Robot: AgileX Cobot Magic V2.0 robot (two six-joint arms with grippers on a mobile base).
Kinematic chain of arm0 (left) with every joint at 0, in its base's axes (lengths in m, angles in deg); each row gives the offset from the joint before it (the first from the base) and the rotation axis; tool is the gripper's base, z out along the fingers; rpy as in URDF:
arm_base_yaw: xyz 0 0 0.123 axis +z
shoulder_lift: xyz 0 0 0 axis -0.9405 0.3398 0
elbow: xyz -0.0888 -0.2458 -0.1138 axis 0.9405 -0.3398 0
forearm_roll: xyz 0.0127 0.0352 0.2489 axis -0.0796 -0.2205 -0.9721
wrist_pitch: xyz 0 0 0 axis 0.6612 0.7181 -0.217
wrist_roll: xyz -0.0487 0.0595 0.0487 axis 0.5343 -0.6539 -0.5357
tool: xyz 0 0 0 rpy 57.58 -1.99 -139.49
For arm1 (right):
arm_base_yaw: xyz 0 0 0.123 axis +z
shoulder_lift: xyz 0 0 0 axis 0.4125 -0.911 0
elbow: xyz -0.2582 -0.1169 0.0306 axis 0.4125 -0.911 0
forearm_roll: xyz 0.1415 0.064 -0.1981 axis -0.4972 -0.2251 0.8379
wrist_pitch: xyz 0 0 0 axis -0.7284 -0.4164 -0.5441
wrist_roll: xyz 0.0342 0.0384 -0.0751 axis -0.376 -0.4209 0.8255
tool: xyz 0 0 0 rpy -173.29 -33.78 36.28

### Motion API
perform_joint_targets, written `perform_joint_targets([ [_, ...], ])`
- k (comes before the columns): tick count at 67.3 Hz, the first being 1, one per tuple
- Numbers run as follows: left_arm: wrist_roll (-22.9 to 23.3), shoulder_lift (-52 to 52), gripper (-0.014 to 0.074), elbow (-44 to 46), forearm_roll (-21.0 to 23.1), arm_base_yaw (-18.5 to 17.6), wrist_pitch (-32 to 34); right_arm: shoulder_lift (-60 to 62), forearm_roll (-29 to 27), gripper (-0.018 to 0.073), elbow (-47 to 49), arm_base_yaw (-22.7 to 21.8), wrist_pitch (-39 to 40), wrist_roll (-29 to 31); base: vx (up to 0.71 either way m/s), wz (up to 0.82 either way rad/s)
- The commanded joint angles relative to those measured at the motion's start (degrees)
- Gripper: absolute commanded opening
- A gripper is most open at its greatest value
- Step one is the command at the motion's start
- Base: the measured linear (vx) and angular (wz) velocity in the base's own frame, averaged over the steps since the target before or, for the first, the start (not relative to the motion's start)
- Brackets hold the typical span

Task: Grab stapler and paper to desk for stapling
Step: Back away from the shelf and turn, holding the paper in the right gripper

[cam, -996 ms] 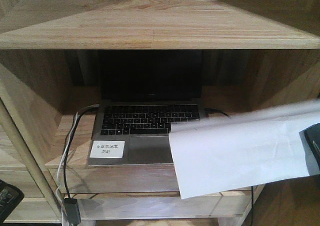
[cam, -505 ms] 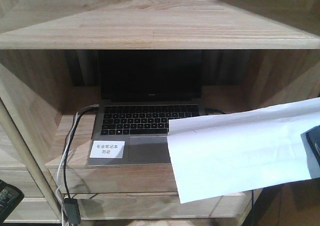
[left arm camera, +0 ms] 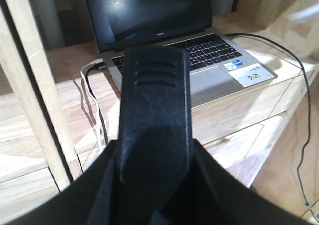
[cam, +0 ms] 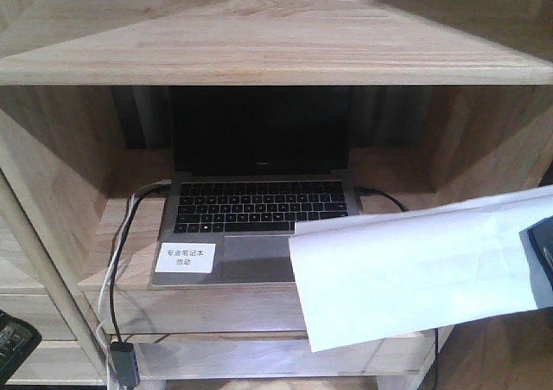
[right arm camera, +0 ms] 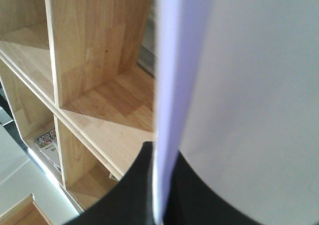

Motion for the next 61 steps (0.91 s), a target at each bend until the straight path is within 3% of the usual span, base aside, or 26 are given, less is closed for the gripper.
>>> perform_joint_targets([
  [1,0.0,0.5,-0.0006,1.9,0.2,0.1,5.8,-0.1,-0.5,-0.0001,-1.4,0.0,10.3,0.2,0.00,0.00],
  [61,0.0,0.5,-0.0006,1.9,0.2,0.1,5.8,-0.1,-0.5,-0.0001,-1.4,0.0,10.3,0.2,-0.03,0.01],
])
